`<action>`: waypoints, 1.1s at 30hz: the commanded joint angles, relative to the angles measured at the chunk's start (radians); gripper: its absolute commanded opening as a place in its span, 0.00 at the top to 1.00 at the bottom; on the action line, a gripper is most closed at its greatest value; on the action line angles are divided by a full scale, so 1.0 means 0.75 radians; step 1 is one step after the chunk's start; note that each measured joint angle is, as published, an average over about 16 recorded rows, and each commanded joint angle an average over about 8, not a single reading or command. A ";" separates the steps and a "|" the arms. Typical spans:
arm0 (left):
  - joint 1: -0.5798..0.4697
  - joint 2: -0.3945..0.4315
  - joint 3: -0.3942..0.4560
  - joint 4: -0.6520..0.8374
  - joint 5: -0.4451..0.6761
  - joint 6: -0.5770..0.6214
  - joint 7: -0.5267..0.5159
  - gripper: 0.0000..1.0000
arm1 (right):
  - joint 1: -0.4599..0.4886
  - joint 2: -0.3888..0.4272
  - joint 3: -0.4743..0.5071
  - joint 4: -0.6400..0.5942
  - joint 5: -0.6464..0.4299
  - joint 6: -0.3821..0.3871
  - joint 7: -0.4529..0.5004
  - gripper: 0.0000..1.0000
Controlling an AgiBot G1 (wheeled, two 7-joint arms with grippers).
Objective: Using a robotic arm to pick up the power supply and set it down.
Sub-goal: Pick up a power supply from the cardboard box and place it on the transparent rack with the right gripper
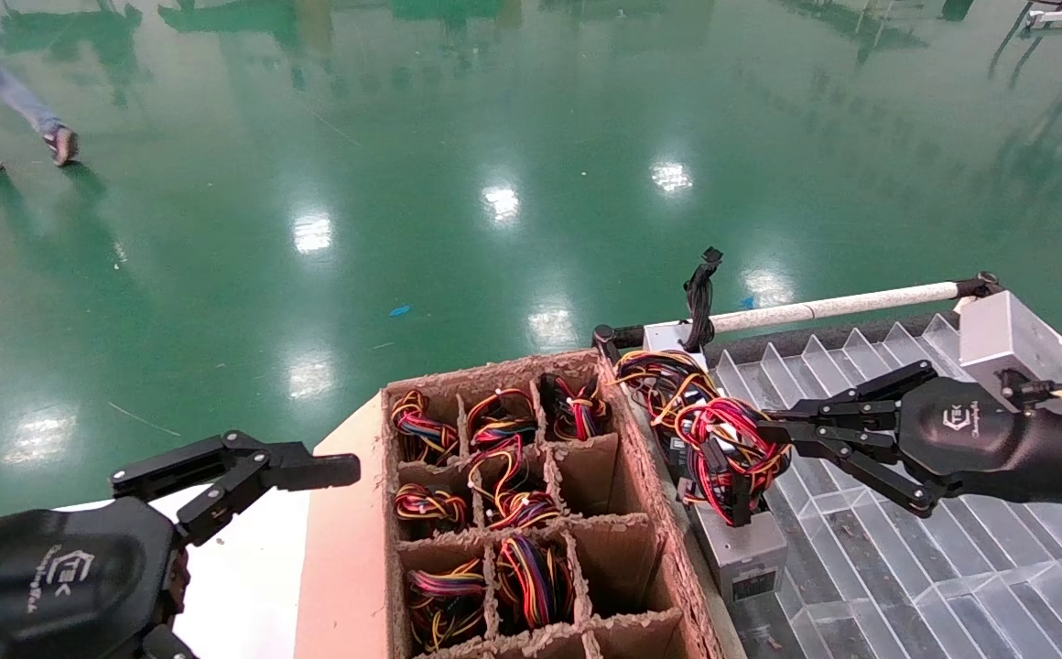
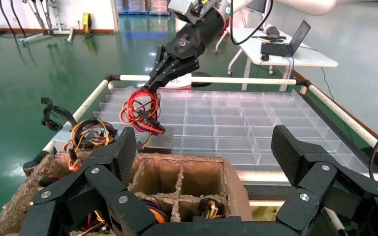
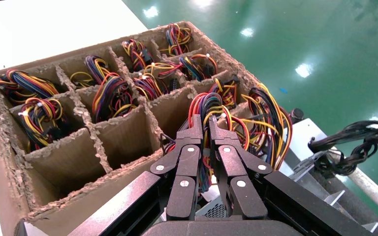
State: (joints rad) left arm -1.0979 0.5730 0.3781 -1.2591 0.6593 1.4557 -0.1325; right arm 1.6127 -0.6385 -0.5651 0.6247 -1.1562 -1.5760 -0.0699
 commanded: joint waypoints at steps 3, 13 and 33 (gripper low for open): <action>0.000 0.000 0.000 0.000 0.000 0.000 0.000 0.00 | 0.012 -0.014 -0.025 -0.052 0.005 0.000 -0.029 1.00; 0.000 0.000 0.000 0.000 0.000 0.000 0.000 0.00 | 0.025 -0.023 -0.083 -0.194 0.033 -0.007 -0.117 1.00; 0.000 0.000 0.000 0.000 0.000 0.000 0.000 0.00 | 0.039 -0.014 -0.195 -0.379 0.118 -0.012 -0.235 0.92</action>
State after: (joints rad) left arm -1.0980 0.5729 0.3783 -1.2591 0.6592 1.4556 -0.1324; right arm 1.6428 -0.6502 -0.7113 0.3429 -1.0701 -1.5846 -0.2445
